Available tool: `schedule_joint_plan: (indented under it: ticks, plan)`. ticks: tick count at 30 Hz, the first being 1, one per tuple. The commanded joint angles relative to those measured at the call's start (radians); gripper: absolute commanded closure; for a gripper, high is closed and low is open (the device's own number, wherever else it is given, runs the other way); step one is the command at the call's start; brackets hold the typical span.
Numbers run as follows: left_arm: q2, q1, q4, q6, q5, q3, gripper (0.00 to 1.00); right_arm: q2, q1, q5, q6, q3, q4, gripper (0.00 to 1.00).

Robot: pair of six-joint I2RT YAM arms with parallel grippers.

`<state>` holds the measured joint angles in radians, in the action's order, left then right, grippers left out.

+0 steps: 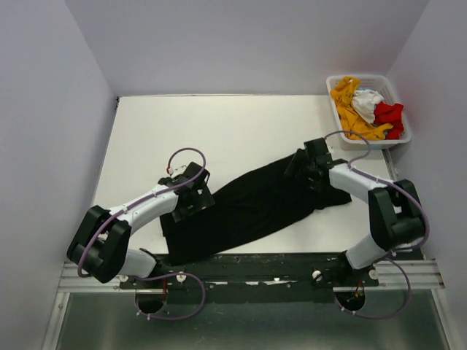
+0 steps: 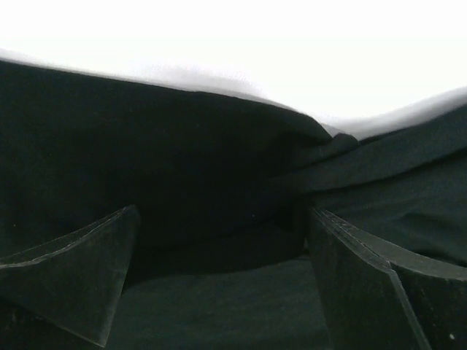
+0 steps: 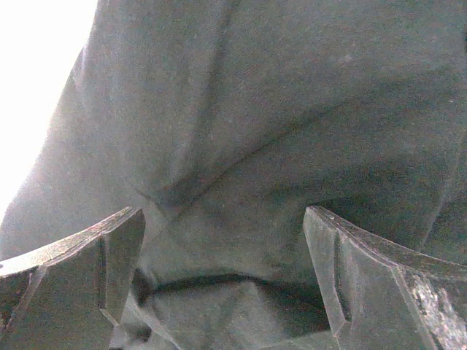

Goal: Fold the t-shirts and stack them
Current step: Rotate the tshirt 90 degrees

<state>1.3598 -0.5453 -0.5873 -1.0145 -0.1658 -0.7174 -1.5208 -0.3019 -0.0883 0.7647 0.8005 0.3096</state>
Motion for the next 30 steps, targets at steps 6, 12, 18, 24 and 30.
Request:
schedule_joint_plan:
  ticks: [6, 12, 18, 24, 30]
  plan:
    - [-0.066, -0.038, -0.081, -0.083, -0.010, 0.037, 0.01, -0.588, -0.003, 0.156, -0.141, 0.566, -0.134, 0.00]
    - [-0.091, -0.188, -0.080, -0.177, 0.054, 0.068, 0.01, -0.915, -0.003, 0.283, -0.284, 1.118, -0.029, 0.00]
    - [-0.121, -0.456, -0.199, -0.320, -0.023, 0.011, 0.01, -0.997, -0.009, 0.223, -0.504, 1.419, 0.023, 0.00]
    - [-0.087, -0.500, -0.148, -0.288, 0.035, 0.032, 0.01, -0.907, -0.052, 0.221, -0.562, 1.361, 0.068, 0.00]
    - [-0.149, -0.597, -0.320, -0.306, -0.117, -0.052, 0.01, -0.760, -0.157, -0.044, -0.638, 1.137, 0.053, 0.00]
